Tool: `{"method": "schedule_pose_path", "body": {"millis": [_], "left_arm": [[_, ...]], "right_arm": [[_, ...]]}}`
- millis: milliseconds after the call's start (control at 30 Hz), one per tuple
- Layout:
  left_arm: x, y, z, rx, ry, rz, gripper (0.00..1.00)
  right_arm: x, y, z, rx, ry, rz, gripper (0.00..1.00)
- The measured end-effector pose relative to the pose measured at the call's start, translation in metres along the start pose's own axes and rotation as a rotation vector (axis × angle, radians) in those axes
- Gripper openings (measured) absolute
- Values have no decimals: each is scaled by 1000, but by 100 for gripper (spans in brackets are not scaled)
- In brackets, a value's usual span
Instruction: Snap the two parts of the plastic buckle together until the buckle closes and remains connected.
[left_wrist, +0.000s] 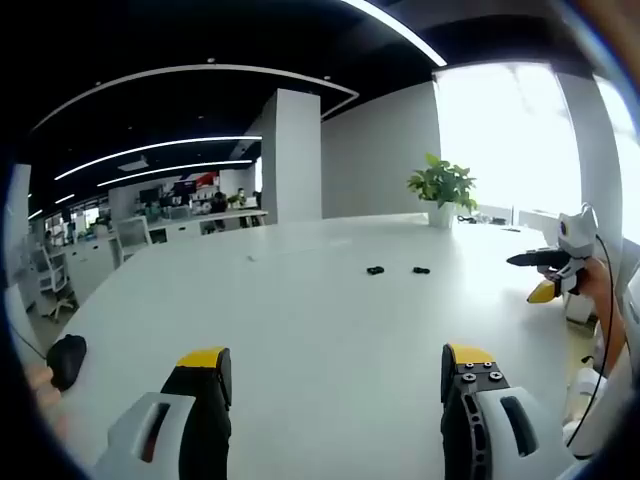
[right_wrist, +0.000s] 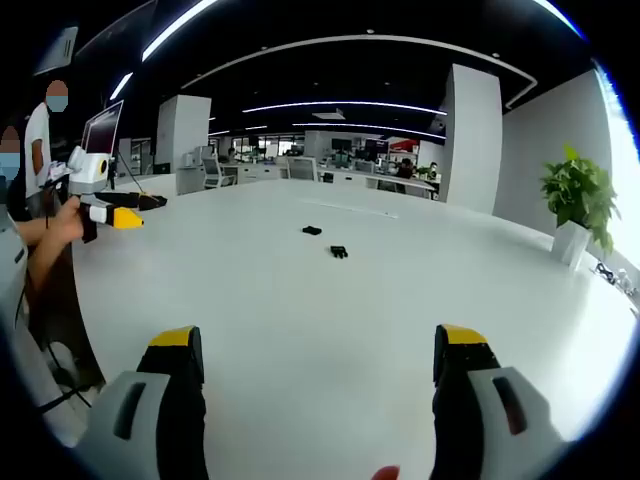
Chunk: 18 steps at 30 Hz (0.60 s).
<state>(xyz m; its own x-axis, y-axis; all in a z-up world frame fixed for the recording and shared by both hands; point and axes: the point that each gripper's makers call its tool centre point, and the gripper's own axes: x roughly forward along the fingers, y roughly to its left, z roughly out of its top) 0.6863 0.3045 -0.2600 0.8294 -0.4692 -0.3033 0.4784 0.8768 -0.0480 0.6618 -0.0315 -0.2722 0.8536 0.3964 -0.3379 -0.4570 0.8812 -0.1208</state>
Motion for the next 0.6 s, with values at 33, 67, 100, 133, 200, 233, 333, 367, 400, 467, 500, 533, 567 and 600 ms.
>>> {"method": "schedule_pose_path", "body": {"millis": [33,67,100,133,200,233,333,367,400,467,500,533,567,600], "left_arm": [[1,0,-1,-1,2,-2,88],[1,-1,-1,-2,4,-3,88],[1,-1,-1,-3,6,-4,88],[2,-2,-1,-1,7,-6,88],[3,-3,0,4,7,-10,88],[4,-4,1,6,6,-11,88],[7,-5,4,16,-1,-13,88],[10,-5,5,20,-3,-17,88],[12,-5,5,22,-4,-20,88],[15,-5,6,24,1,-26,88],[17,-6,5,26,3,-29,88],[18,-6,5,27,5,-30,88],[18,-6,6,30,6,-32,88],[19,-7,7,32,7,-35,88]], "right_arm": [[0,0,1,-2,-1,0,95],[0,0,1,-2,-2,0,95],[0,-1,1,-3,-4,0,95],[0,-1,1,-2,-6,0,95],[0,-2,1,3,-9,0,95],[0,-2,0,4,-7,-2,95],[1,-4,-3,9,2,-4,95],[1,-4,-4,11,3,-5,95],[1,-4,-4,11,5,-4,95],[0,-3,-6,11,10,-4,95],[0,-3,-6,11,10,-4,95],[0,-2,-6,10,10,-3,95],[-1,-2,-6,8,10,-4,95],[-1,-2,-6,6,10,-5,95]]}}
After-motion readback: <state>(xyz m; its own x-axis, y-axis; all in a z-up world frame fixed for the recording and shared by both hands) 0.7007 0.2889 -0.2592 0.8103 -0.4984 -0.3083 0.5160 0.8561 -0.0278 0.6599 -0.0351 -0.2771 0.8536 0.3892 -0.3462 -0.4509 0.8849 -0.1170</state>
